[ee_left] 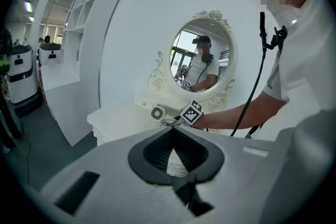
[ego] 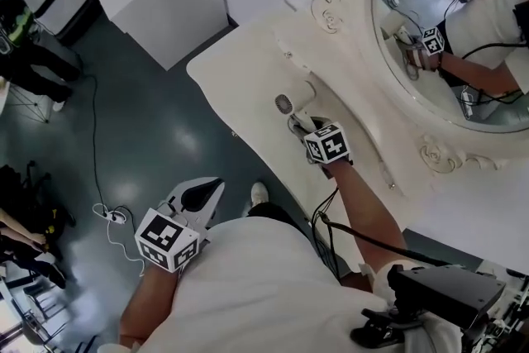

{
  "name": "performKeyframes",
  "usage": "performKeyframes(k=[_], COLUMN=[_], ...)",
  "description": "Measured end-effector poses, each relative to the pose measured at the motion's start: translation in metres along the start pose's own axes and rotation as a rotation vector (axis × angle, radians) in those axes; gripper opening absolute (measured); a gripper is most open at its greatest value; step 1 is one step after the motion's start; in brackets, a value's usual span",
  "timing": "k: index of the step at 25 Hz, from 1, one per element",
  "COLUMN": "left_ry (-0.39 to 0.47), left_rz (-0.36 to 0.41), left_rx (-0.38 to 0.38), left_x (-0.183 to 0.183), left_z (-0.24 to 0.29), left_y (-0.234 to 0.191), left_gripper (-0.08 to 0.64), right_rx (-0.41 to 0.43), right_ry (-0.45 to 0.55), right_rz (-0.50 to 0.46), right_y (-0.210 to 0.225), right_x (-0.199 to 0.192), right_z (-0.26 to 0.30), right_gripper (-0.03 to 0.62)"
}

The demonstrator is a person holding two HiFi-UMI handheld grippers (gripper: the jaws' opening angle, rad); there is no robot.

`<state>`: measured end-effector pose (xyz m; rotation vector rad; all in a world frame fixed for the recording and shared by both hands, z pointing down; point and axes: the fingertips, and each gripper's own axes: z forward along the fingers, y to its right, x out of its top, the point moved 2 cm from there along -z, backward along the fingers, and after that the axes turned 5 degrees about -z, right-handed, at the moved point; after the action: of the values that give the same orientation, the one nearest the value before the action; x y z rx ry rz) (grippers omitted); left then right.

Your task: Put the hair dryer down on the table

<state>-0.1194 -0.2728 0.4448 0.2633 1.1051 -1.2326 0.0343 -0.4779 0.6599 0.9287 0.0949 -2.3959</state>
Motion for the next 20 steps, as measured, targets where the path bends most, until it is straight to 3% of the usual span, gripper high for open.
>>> performKeyframes(k=[13,20], left_ry=[-0.013,-0.016], left_rz=[-0.029,-0.038], left_rx=[0.047,0.059], left_x=[0.003,0.001], left_z=[0.009,0.006], left_y=[-0.013,-0.013], left_gripper=[0.002,0.002], right_rx=[-0.063,-0.048], right_ry=[-0.104,-0.131], right_rz=[-0.06,-0.073], right_y=[0.02,0.02], right_x=[-0.008,-0.007], right_z=[0.034,0.038], right_gripper=[0.133,0.14])
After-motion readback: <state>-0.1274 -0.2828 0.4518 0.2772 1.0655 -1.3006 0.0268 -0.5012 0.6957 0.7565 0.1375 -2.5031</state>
